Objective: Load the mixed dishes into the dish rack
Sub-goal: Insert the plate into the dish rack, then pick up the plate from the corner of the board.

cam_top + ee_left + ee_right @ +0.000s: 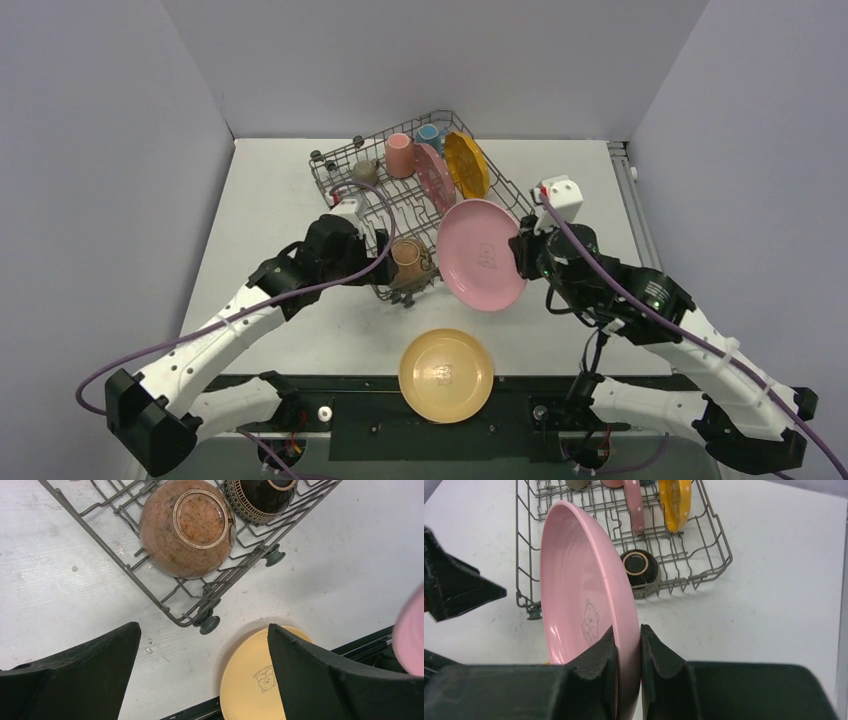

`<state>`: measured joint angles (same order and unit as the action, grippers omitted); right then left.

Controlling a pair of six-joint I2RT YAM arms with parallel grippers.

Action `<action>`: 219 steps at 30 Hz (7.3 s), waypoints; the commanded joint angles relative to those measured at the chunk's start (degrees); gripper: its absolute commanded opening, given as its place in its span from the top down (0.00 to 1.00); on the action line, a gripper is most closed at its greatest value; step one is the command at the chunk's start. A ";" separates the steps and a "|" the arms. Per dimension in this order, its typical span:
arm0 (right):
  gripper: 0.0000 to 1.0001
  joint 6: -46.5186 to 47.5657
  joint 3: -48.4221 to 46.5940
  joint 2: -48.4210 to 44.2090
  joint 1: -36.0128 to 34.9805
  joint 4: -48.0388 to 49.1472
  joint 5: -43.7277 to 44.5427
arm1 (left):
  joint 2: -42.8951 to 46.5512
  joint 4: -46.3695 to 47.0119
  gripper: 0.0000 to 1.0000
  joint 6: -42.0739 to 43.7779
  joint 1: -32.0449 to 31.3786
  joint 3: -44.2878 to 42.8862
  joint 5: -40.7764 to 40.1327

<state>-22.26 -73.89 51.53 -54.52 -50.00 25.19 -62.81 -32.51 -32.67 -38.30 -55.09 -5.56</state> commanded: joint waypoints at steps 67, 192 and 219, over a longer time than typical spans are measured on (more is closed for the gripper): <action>1.00 29.67 -43.15 74.56 6.53 32.94 5.96 | 26.22 -1.59 0.04 11.62 4.79 11.72 7.24; 0.51 -23.28 47.17 -24.16 -3.28 19.46 -21.97 | 17.34 9.11 1.00 -27.84 -31.93 24.82 -10.66; 1.00 -16.83 33.03 -14.26 -2.50 21.98 -13.53 | 17.67 -5.11 0.01 -6.00 -4.53 7.76 -4.48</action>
<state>-43.90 -32.84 36.10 -57.32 -28.23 4.10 -43.83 -33.41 -47.13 -49.19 -40.38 -9.19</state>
